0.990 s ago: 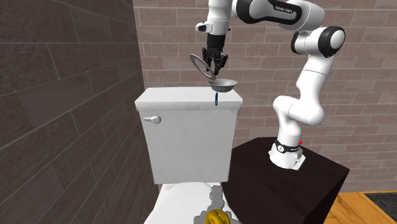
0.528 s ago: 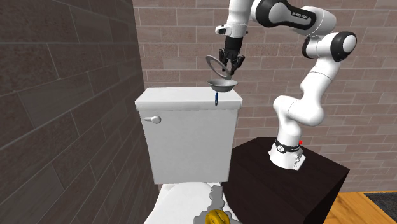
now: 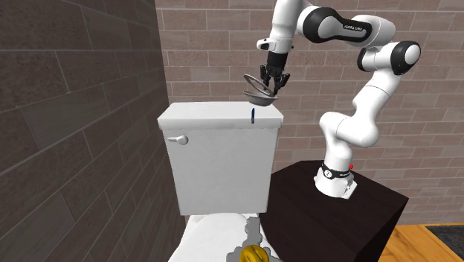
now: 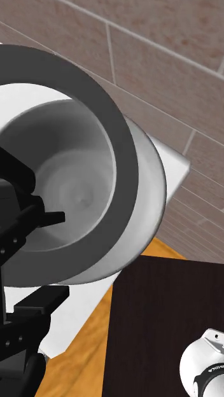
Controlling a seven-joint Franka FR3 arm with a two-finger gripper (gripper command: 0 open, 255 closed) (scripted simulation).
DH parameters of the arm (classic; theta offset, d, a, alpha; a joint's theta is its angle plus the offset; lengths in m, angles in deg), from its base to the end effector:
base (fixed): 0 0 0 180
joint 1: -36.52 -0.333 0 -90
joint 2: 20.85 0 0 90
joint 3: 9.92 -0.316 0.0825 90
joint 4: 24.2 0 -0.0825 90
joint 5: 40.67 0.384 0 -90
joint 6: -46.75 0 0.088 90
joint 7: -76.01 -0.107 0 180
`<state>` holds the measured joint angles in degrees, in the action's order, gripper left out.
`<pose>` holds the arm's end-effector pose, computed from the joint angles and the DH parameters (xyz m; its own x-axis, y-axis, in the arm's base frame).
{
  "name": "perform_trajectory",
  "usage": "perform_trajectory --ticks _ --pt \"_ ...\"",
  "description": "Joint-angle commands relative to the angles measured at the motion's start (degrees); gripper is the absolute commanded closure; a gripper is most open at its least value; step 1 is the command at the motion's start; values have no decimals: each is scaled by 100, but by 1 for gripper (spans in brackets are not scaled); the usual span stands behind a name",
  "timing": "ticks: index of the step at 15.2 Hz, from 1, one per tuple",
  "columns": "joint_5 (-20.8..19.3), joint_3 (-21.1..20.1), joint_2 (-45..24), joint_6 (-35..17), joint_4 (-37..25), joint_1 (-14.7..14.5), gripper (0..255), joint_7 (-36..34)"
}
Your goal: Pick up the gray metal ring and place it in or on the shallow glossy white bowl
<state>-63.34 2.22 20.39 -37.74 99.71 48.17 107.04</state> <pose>0.2655 -0.1961 0.6477 0.9866 0.1206 -0.1102 0.1431 -0.9634 0.2269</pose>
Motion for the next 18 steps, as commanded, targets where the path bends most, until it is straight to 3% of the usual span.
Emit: perform_trajectory --ticks 1,11,12,18 --pt "-21 28 49 -138 188 6 255 -33" --pt "-39 49 102 -269 378 12 255 -73" --pt "-39 49 102 -269 378 12 0 -73" --pt "3 -8 43 -100 157 -3 0 -59"
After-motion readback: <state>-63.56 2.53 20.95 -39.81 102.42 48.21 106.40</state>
